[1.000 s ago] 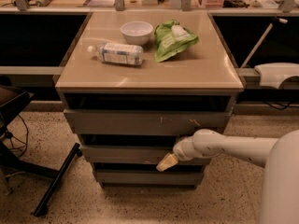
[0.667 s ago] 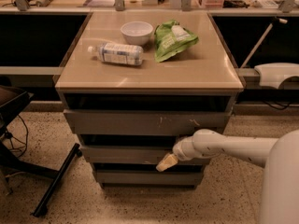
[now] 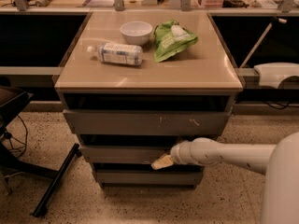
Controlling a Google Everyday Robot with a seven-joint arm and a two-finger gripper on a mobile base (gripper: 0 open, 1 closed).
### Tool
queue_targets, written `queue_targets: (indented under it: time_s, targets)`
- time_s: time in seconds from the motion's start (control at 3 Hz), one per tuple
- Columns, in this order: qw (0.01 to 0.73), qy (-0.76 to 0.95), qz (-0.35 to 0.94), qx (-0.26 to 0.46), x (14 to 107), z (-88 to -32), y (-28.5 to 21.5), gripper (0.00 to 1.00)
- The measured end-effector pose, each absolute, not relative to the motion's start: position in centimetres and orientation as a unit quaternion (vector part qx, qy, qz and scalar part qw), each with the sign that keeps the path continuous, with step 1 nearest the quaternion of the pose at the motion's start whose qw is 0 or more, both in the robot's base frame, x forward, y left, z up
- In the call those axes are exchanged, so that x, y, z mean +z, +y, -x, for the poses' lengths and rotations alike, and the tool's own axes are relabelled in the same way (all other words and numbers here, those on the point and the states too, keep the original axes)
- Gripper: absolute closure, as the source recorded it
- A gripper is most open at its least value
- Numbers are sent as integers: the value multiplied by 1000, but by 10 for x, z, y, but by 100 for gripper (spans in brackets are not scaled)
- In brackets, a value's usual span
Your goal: Open middle drawer
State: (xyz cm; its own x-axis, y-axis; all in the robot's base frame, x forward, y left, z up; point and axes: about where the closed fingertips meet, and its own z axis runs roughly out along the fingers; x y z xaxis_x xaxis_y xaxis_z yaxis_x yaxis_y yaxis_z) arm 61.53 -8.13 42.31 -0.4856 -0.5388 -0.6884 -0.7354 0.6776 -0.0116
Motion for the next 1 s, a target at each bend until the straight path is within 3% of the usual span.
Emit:
queue_targets:
  time_s: [0.33,1.0]
  targets:
    - [347,849,372,143,425,-618,-79,0]
    - [347,849,372,143,425,-618,-79,42]
